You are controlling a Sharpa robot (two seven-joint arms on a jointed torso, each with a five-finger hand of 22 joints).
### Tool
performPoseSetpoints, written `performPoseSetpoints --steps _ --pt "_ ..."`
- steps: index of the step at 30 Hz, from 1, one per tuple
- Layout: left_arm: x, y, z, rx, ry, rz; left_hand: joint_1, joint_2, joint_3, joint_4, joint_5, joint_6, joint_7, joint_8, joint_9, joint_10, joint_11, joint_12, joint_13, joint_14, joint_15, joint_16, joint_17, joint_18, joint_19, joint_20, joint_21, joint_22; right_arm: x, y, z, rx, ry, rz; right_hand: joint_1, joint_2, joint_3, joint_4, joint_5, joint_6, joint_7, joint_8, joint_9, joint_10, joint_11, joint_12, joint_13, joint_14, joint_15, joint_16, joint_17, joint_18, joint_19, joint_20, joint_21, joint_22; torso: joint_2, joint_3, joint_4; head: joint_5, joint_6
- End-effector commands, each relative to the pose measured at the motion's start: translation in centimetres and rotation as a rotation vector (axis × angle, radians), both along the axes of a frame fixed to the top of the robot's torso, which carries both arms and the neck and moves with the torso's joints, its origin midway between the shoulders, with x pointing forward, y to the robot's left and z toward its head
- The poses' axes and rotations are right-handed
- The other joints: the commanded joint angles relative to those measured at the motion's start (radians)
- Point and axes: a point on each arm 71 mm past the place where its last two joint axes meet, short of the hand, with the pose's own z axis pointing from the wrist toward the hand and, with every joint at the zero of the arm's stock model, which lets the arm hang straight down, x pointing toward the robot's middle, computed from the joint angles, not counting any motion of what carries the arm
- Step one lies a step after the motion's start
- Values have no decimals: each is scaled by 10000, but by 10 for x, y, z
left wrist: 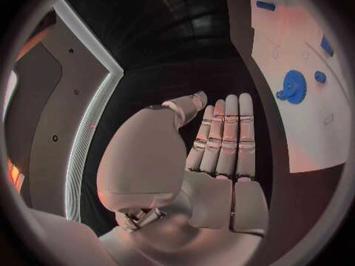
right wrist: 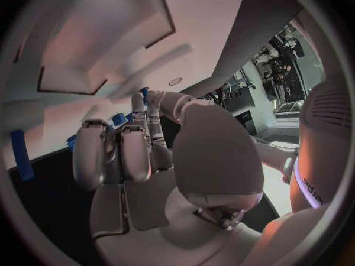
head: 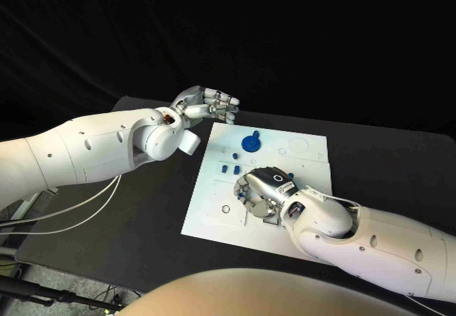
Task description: Assemble the parts on the task board
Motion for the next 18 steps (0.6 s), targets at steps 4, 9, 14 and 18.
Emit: performPoseSetpoints --steps 4,9,14,18 --pt "0 -2 1 -46 -16 -154 -66 47 -62 13 -25 -36 1 -17 -10 -76 28 -39 17 -53 -16 -48 11 88 -10 73 -62 -9 -1 -3 0 299 3 51 -53 -95 -3 3 68 -237 33 -181 -80 -229 68 -74 -11 272 102 -74 -65 -81 -42 86 -174 1680 -5 1 0 -37 1" --pt "0 -1 2 -66 -96 -27 -117 61 -86 53 -31 -46 8 -13 -18 -94 35 -23 29 -72 -5 -36 58 89 7 88 -119 -38 -2 -10 4 761 25 -201 -166 -368 83 35 78 -789 115 -527 -250 -1216 282 -339 -212 153 273 -268 -385 89 -385 236 -1076 1400 -14 0 -9 -105 1" --pt "1 1 2 -82 -137 90 -136 61 -96 68 -32 -47 9 -12 -19 -94 36 -18 32 -71 -3 -32 66 89 11 91 -130 -44 -2 -19 13 955 60 -343 -197 -485 81 39 73 -901 128 -589 -288 -1537 335 -337 -288 97 316 -363 -533 144 -489 286 -1368 1304 -21 6 -22 -160 1" --pt "1 2 2 -89 -141 112 -136 61 -96 68 -32 -47 9 -12 -19 -94 36 -18 32 -71 -3 -32 66 89 11 91 -130 -44 -1 -30 22 1013 8 -506 -199 -516 77 36 74 -923 122 -601 -296 -1613 346 -335 -309 80 325 -400 -591 158 -515 294 -1443 1279 -24 2 -16 -238 32"
